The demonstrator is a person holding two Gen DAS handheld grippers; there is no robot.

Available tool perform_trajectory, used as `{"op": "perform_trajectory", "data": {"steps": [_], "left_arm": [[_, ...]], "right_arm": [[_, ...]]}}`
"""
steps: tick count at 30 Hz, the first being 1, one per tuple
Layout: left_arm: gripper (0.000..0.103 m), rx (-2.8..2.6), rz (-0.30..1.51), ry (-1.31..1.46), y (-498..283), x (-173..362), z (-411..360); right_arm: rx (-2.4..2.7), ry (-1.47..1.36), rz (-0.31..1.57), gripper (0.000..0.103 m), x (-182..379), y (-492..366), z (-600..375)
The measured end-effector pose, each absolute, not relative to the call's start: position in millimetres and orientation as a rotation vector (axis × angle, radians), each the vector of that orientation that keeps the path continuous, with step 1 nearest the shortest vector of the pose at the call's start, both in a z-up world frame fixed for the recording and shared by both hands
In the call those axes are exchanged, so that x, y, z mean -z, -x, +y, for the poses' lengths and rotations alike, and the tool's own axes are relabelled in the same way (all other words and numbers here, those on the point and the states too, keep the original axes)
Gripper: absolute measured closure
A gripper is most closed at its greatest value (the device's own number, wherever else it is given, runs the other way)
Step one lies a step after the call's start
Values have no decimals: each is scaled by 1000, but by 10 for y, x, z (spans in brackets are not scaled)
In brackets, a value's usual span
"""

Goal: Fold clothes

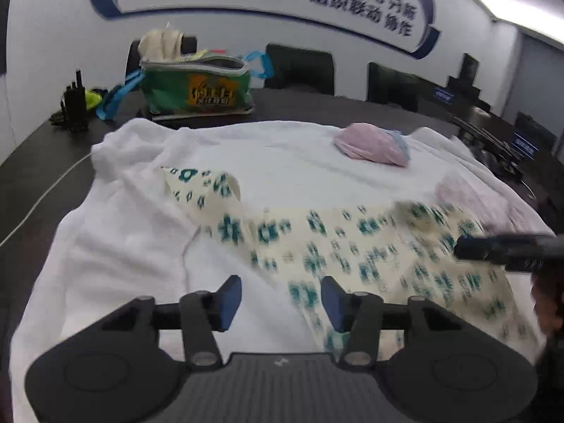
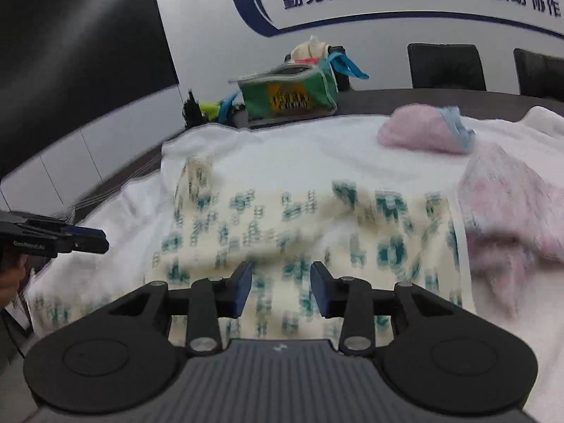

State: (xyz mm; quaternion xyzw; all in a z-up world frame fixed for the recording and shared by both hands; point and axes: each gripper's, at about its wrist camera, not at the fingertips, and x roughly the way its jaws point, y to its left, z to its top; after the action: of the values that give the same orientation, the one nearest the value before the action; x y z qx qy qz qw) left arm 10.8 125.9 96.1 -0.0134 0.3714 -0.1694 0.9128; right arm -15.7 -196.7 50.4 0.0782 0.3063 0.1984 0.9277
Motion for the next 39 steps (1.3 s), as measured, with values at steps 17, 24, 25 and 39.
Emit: {"op": "perform_trajectory", "data": {"steps": [17,24,25,39], "left_arm": [[102,276,775,383,-984,-585,1544],[96,228,660,423,-1073,-355,1524],[92,230,681,413,-1083,-333,1526],[41,350,655,99,281,-975,1112]], "right_arm": [[-459,-403,617,100,-404,-949,-2092],[-359,-319,635,99,-169,-1172,-1978],[-330,-278,653,98,-117,-1202,-1921],[-468,43,577,74,-611,-146,-1902]]}}
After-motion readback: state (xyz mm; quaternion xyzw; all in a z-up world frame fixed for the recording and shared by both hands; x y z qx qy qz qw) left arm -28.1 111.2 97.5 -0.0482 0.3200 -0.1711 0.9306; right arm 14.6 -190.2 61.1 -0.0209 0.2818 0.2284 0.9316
